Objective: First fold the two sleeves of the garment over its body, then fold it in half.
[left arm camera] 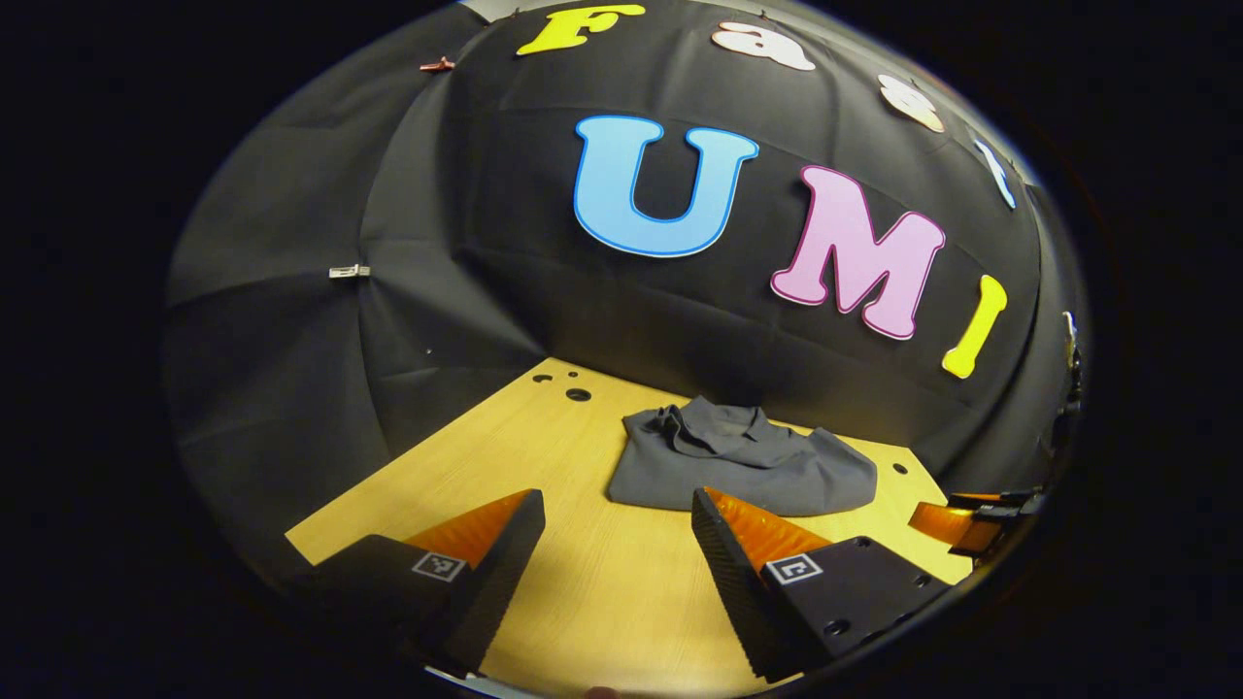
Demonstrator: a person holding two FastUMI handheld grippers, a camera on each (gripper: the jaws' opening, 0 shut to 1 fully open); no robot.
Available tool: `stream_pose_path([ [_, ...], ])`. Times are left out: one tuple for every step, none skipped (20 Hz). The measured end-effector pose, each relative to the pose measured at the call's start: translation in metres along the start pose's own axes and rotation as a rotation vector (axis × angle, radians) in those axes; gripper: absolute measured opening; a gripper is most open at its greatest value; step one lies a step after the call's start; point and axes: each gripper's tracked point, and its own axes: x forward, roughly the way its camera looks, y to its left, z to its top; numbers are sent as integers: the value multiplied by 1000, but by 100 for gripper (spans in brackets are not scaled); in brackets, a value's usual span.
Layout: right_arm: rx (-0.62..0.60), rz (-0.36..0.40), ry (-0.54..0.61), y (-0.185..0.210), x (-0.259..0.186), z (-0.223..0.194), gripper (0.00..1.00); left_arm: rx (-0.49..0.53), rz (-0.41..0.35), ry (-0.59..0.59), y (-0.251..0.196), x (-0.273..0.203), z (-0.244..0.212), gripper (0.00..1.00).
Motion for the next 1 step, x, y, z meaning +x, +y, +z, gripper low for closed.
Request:
stream_pose_path([
  [-2,-6,15,1,-5,-10,99,12,5,0,1,-5,-3,96],
])
